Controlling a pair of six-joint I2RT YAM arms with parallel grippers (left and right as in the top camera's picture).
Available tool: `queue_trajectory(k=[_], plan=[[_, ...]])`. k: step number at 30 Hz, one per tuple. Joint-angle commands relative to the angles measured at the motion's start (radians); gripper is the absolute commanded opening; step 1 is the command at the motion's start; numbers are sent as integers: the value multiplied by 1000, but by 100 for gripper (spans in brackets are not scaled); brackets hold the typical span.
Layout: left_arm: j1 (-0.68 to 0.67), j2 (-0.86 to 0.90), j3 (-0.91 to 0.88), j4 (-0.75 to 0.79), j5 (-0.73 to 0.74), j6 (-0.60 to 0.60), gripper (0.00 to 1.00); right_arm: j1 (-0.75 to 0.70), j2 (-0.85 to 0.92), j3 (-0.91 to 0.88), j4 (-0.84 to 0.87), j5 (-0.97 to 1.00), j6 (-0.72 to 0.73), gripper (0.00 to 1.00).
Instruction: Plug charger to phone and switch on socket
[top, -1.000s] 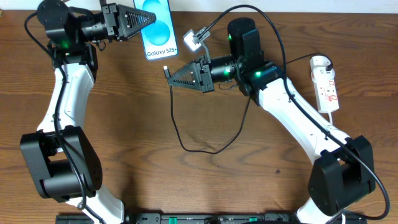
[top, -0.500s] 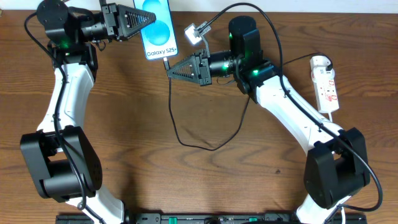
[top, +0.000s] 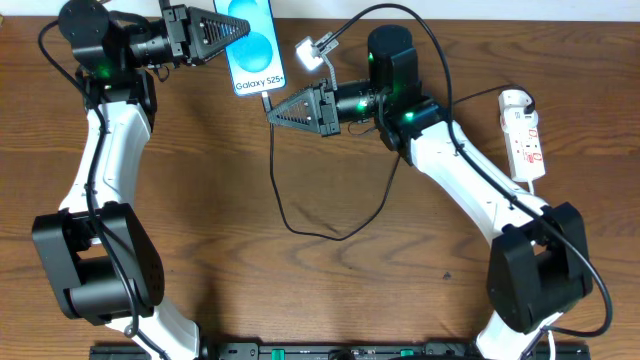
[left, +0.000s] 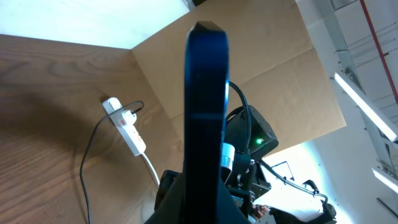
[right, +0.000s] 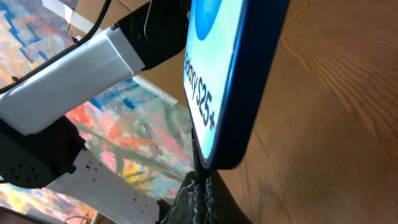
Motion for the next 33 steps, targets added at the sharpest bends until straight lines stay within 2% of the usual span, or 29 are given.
queue_trajectory(k=[1,33], plan=[[0,-17,4,7,6,10,7,-1,16,1,30,-15,38,1],[0,-17,4,7,6,10,7,11,35,1,78,-30,78,1]])
